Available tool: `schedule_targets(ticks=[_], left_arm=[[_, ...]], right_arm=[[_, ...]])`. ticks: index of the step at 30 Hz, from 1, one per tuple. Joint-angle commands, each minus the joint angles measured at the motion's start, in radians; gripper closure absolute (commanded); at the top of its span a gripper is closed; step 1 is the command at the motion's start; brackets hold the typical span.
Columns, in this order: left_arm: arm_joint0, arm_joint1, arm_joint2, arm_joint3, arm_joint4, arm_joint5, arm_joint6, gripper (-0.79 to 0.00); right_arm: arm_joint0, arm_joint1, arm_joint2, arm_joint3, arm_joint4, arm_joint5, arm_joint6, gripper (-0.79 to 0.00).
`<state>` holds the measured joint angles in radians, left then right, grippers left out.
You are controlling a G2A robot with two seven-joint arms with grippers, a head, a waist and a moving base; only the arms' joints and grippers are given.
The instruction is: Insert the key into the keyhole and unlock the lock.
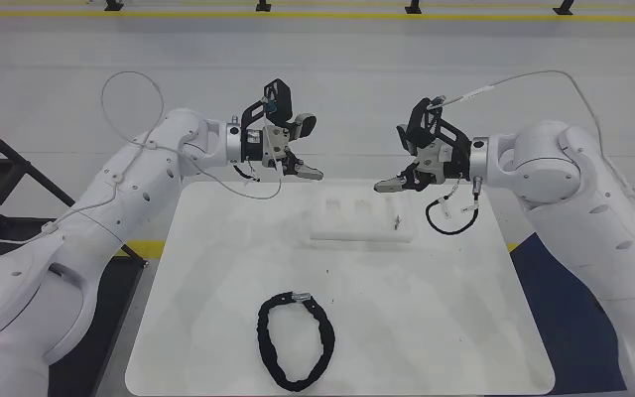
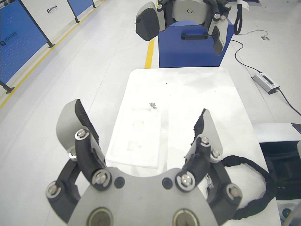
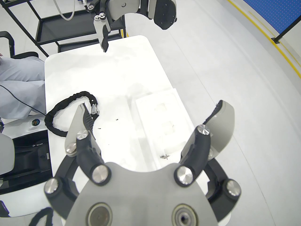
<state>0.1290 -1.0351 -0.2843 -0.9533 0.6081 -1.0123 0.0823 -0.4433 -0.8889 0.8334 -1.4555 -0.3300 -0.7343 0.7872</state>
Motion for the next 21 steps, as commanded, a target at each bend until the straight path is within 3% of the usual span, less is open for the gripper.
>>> schedule_targets(ticks=[1,15,21], left_arm=[[0.000,0.000,0.000,0.000,0.000,0.000,0.000,-0.785],[0.000,0.000,0.000,0.000,0.000,0.000,0.000,-0.785],[0.000,0.000,0.000,0.000,0.000,0.000,0.000,-0.785]], right_arm=[[0.000,0.000,0.000,0.000,0.000,0.000,0.000,-0.785],[-0.011,0.000,0.004,0.000,-0.015,0.019,-0.019,-0.785],[-0.051,-0.006,-0.007,0.064,-0.021,0.045,-0.059,-0.785]])
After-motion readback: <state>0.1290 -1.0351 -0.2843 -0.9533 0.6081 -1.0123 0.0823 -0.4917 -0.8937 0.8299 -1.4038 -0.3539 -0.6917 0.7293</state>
